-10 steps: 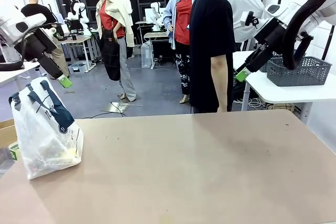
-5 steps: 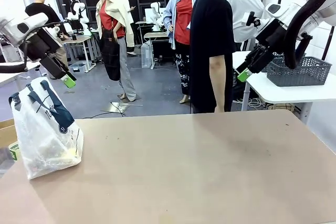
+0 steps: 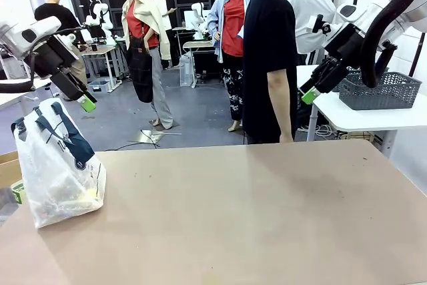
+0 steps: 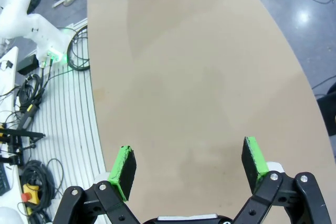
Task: Transfer purchased items from the store into the shopping bag.
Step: Move the Reusable shopping bag to the right side of the table.
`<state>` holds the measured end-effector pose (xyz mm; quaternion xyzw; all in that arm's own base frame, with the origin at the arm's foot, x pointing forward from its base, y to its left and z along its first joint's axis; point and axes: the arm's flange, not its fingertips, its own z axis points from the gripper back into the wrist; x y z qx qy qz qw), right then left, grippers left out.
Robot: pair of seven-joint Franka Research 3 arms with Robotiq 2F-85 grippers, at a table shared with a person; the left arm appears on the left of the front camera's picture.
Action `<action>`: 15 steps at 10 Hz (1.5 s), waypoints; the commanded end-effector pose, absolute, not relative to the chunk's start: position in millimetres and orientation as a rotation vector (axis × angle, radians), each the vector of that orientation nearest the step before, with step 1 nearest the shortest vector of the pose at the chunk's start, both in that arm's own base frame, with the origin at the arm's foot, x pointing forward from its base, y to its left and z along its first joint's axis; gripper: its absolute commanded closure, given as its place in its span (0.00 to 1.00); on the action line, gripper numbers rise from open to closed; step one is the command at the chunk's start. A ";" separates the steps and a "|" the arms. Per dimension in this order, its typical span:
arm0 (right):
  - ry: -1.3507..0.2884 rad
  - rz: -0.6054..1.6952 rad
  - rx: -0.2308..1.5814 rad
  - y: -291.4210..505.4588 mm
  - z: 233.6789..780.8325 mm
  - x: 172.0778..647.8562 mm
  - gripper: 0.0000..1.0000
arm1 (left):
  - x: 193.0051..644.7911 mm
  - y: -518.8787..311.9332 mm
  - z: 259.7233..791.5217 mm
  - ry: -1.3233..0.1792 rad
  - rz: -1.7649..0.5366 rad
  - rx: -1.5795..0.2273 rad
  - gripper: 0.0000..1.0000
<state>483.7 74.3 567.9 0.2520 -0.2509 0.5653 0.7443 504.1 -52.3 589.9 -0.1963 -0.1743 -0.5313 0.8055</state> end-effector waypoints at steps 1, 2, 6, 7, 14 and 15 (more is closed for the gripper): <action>-0.545 1.227 0.566 75.0 569.3 481.9 0.00 | 504.1 -51.6 589.7 -0.368 -1.140 -0.412 0.00; -0.545 1.227 0.566 75.0 569.3 481.9 0.00 | 504.1 -51.6 589.7 -0.368 -1.140 -0.412 0.00; -0.545 1.227 0.566 75.0 569.3 481.9 0.00 | 504.1 -51.6 589.7 -0.368 -1.140 -0.412 0.00; -0.545 1.227 0.566 75.0 569.3 481.9 0.00 | 504.1 -51.6 589.7 -0.368 -1.140 -0.412 0.00; -0.545 1.227 0.566 75.0 569.3 481.9 0.00 | 504.1 -51.6 589.7 -0.368 -1.140 -0.412 0.00; -0.545 1.227 0.566 75.0 569.3 481.9 0.00 | 504.1 -51.6 589.7 -0.368 -1.140 -0.412 0.00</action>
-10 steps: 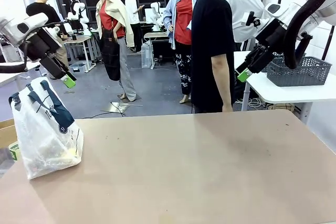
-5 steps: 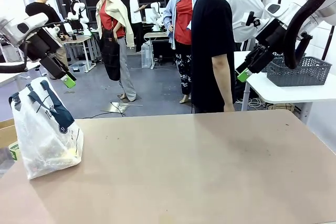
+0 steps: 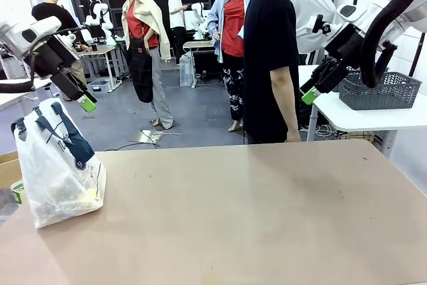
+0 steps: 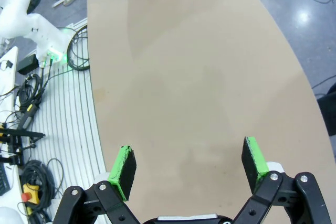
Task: Transfer purchased items from the store into the shopping bag.
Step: Move the Reusable shopping bag to the right side of the table.
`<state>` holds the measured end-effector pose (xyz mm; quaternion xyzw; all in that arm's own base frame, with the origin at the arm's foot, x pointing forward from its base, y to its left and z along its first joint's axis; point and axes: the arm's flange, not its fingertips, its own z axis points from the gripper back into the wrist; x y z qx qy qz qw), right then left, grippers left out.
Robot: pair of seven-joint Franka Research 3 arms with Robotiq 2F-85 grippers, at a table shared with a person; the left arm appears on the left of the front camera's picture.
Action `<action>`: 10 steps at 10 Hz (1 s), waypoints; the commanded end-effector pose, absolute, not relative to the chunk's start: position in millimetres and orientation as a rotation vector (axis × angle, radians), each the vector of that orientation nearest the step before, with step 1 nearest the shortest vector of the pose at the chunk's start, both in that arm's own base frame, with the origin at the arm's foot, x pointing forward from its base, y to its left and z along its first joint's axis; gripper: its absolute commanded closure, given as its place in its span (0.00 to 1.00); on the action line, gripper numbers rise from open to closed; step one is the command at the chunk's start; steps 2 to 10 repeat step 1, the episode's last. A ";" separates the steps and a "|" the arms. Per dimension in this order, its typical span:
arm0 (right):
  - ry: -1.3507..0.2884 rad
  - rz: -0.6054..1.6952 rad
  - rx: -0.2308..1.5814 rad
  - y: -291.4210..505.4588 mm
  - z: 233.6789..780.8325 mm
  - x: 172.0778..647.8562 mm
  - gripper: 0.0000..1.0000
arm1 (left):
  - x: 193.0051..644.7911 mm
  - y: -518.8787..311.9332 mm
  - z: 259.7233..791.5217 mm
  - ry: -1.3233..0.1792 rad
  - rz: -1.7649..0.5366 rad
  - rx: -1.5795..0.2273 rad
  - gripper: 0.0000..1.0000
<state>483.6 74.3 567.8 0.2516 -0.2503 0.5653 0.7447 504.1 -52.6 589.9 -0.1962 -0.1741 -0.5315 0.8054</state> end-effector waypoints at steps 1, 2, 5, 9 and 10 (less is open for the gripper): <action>-0.545 1.227 0.566 75.0 569.3 481.9 0.00 | 504.1 -51.6 589.7 -0.368 -1.140 -0.412 0.00; -0.545 1.227 0.566 75.0 569.3 481.9 0.00 | 504.1 -51.6 589.7 -0.368 -1.140 -0.412 0.00; -0.545 1.227 0.566 75.0 569.3 481.9 0.00 | 504.1 -51.6 589.7 -0.368 -1.140 -0.412 0.00; -0.545 1.227 0.566 75.0 569.3 481.9 0.00 | 504.1 -51.6 589.7 -0.368 -1.140 -0.412 0.00; -0.545 1.227 0.566 75.0 569.3 481.9 0.00 | 504.1 -51.6 589.7 -0.368 -1.140 -0.412 0.00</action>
